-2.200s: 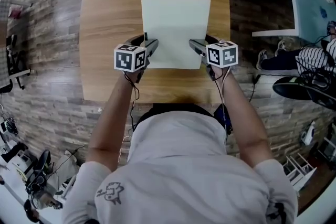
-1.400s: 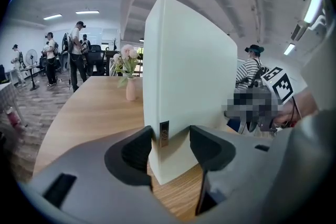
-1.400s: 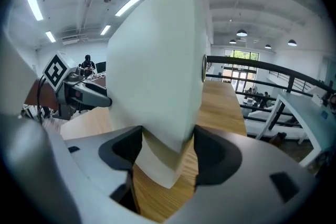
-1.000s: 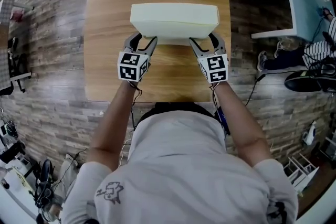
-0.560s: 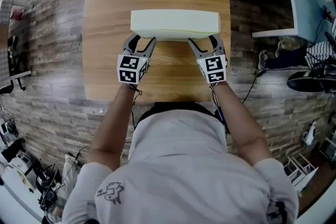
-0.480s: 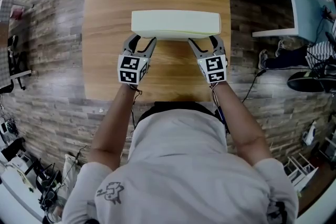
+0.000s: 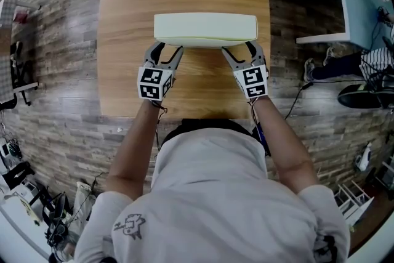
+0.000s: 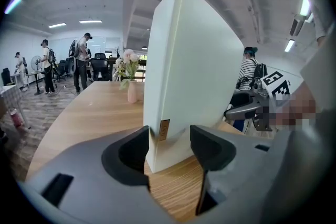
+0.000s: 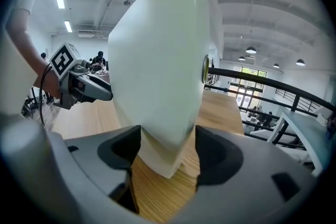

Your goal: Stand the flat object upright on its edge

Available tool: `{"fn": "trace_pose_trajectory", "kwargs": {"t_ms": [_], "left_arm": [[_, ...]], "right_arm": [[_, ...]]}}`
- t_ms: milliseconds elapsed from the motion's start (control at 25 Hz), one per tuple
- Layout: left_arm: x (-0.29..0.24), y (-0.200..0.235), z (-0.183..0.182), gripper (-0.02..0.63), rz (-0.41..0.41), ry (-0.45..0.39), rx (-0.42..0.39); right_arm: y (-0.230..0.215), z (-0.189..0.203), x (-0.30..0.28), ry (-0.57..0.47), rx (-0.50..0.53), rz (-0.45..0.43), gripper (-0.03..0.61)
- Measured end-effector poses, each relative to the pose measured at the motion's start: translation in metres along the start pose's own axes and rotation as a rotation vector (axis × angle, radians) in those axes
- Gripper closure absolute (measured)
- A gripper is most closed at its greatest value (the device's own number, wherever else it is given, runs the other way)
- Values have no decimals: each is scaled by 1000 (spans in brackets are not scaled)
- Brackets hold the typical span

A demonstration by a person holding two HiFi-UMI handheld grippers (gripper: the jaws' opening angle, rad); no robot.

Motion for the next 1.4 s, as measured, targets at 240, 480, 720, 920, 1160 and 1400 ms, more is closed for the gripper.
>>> {"fn": "trace_pose_trajectory", "kwargs": {"t_ms": [240, 480, 720, 920, 1160, 1400], "left_arm": [[14, -1, 0, 376, 3, -11, 0], [48, -10, -8, 376, 25, -77, -4], [91, -30, -23, 379, 78, -144, -37], [121, -43, -29, 443, 126, -177, -75], [161, -50, -37, 553, 172, -224, -73], [190, -59, -42, 603, 219, -245, -55]], "right_arm": [[-2, 3, 13, -2, -13, 10, 259], [8, -6, 40, -21, -25, 35, 302], [21, -27, 70, -62, -11, 48, 367], [37, -43, 94, -89, 16, 55, 430], [64, -79, 122, -156, 33, 69, 502], [82, -113, 147, -229, 21, 87, 545]]}}
Point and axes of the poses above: the fingertips, and each gripper's own axes: x backward along the fingers, y to its left, z out of its underside, the point moved 3 cm from there along x, backward along the fingers, and after that the axes turned 14 degrees about x, right-handed, at the moved point
